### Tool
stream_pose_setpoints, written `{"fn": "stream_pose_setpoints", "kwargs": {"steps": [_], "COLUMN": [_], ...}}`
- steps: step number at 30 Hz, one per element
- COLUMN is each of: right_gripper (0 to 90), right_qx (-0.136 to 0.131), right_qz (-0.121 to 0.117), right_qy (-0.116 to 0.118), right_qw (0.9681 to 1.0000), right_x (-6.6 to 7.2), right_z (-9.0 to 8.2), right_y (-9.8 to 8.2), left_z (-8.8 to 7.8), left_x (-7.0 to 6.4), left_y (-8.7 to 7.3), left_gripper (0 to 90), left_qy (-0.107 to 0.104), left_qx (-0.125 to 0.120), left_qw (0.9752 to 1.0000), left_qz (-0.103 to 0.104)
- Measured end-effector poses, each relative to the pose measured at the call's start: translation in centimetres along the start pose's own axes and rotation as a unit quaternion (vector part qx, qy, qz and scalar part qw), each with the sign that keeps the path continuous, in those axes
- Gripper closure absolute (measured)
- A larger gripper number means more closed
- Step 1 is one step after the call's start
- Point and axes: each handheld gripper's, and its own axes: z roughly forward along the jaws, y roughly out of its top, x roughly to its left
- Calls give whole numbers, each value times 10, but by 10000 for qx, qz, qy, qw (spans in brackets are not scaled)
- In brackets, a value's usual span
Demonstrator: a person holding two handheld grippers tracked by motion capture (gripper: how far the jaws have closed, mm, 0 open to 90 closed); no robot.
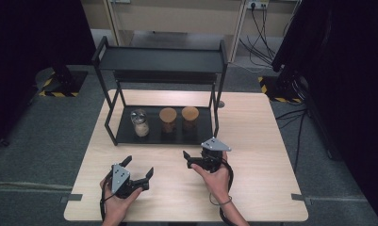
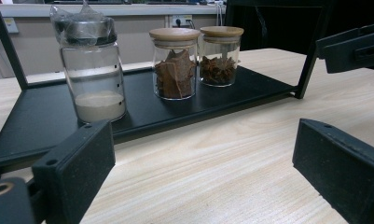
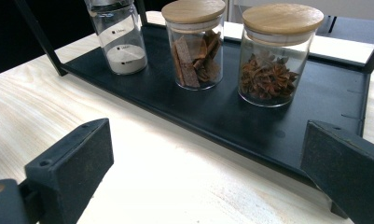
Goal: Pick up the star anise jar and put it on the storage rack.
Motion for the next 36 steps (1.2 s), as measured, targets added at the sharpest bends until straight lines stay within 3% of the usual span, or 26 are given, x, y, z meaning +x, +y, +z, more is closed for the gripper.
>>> {"fn": "stream_pose_setpoints", "kwargs": {"steps": [36], "right_gripper": [30], "right_qx": [-7], "right_qz": [158], "right_qy": [-37], "right_qw": [9999], "right_x": [-14], "right_z": [-28], "right_y": [-26], "left_z": [0], "left_x": [0], "left_y": [0], "left_gripper": [50], "left_qy": [5], "left_qx": [-10], "left_qw": [10000], "left_qz": [-9]}}
